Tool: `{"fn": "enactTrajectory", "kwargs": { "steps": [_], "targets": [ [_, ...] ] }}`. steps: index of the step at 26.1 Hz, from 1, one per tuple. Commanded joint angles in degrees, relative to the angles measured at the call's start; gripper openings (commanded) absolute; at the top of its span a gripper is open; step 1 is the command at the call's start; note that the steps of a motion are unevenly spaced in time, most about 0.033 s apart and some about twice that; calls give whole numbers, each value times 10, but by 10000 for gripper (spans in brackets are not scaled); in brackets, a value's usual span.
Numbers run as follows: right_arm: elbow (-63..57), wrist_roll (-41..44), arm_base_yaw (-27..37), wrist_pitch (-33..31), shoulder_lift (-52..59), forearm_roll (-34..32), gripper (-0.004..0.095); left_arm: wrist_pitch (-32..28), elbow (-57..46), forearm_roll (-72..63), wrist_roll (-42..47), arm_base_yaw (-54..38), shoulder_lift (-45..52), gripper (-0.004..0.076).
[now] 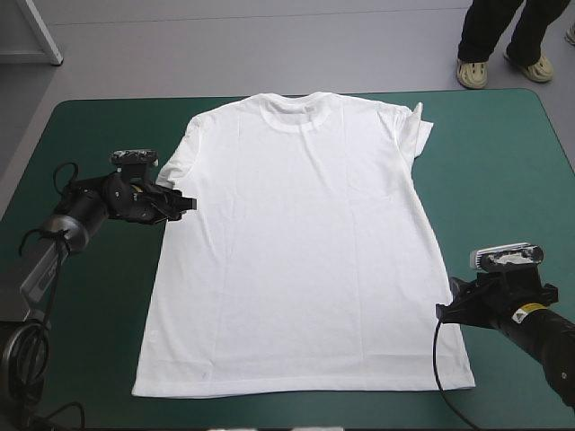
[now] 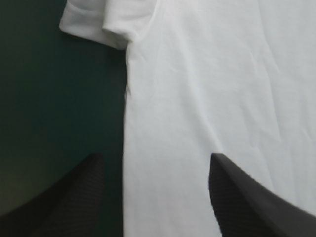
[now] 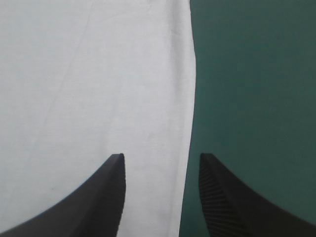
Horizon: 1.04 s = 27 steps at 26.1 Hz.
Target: Fold the cloth
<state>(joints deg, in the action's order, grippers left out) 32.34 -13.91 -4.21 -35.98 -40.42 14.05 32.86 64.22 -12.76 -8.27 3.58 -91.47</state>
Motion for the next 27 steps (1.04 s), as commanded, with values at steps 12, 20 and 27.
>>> {"fn": "enactTrajectory", "kwargs": {
  "steps": [12,20,27],
  "targets": [
    [14,-9,4,57,-3,7,440,-47,38,-8,-3,1,-83,313],
    [65,-12,4,62,-58,6,425,-54,38,-5,-17,1,-82,21],
    [258,-135,4,47,-367,81,426,-44,38,-8,-18,1,-82,21]
  ]
}}
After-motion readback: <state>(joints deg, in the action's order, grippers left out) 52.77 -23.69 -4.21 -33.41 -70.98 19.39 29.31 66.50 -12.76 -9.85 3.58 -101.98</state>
